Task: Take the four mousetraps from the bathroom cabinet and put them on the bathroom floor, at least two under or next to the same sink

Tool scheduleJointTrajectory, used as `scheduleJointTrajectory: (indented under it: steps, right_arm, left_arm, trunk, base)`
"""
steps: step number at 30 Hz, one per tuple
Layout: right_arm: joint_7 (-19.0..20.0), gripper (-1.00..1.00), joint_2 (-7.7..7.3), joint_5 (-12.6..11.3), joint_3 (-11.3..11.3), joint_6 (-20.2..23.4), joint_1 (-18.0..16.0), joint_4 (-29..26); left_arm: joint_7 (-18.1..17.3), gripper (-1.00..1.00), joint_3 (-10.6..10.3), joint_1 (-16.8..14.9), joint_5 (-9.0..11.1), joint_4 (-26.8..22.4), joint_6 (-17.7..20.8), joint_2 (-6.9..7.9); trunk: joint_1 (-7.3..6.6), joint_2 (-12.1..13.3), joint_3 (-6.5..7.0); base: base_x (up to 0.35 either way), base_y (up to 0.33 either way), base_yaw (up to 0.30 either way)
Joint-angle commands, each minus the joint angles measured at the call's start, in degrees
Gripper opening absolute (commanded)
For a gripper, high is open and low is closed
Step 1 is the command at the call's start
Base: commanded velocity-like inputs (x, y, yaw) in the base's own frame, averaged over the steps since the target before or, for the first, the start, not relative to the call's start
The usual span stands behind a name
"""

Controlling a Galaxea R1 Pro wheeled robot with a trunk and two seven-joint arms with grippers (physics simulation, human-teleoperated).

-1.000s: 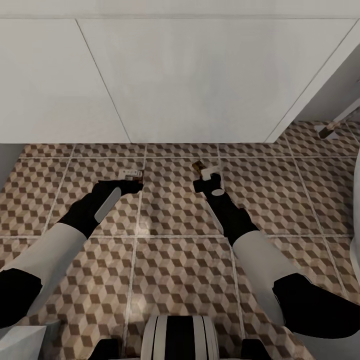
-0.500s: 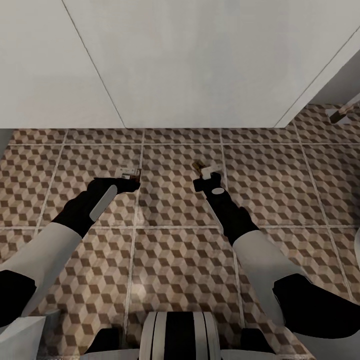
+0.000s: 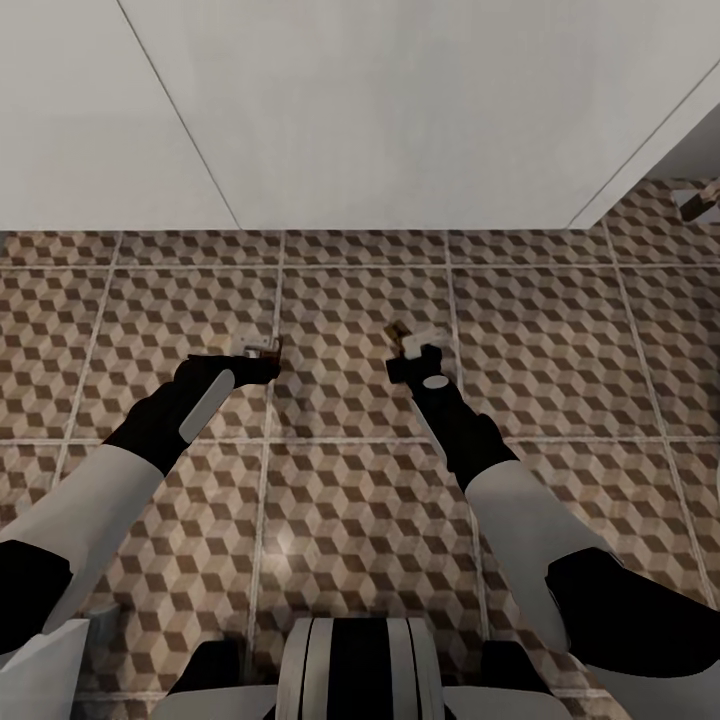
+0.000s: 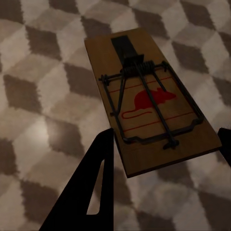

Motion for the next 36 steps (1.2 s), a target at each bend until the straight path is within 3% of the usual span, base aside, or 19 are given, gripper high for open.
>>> scheduleJointTrajectory:
  steps: [1,8,16,21,27,32,36]
  right_arm:
    - [-0.2,-1.00,0.00,0.5,0.1,0.5,0.0,-0.1]
    - [-0.3,-1.00,-0.03,0.5,0.1,0.3,0.0,-0.1]
    - [-1.4,-1.00,-0.06,0.6,0.2,0.0,0.0,-2.4]
    - [-4.1,-1.00,0.00,0.6,0.4,-0.1,0.0,-2.7]
    - [-7.0,-1.00,0.00,3.1,1.7,-0.6,0.0,-2.8]
    - [-7.5,-1.00,0.00,5.9,2.0,-1.9,0.0,-2.6]
    - [-7.5,-1.00,0.00,6.7,2.1,-3.5,0.0,-1.8]
  left_arm:
    - [0.6,-1.00,-0.3,0.0,0.5,-0.1,0.1,0.08]
    - [0.6,-1.00,-0.3,0.0,0.5,-0.2,0.1,0.08]
    - [0.7,-1.00,-0.3,0.0,0.5,-4.7,0.1,0.37]
    - [0.7,-1.00,-0.3,0.1,0.5,-7.7,0.0,1.80]
    - [0.7,-1.00,-0.3,0.4,0.5,-10.9,0.0,2.91]
    - [0.7,-1.00,-0.3,0.4,0.5,-11.0,-0.1,3.00]
    - [0.6,-1.00,-0.3,0.4,0.5,-9.7,-0.3,2.86]
  trunk:
    - [-0.01,0.0,-0.12]
    - [-0.01,0.0,-0.68]
    - [-0.01,0.0,-0.78]
    - [-0.01,0.0,-0.78]
    - [-0.01,0.0,-0.78]
    - [-0.01,0.0,-0.78]
    - [-0.01,0.0,-0.78]
  base:
    - [0.000,0.000,0.000]
    - [0.000,0.000,0.000]
    - [0.000,0.000,0.000]
    - [0.000,0.000,0.000]
    - [0.000,0.000,0.000]
    - [0.000,0.000,0.000]
    - [0.000,0.000,0.000]
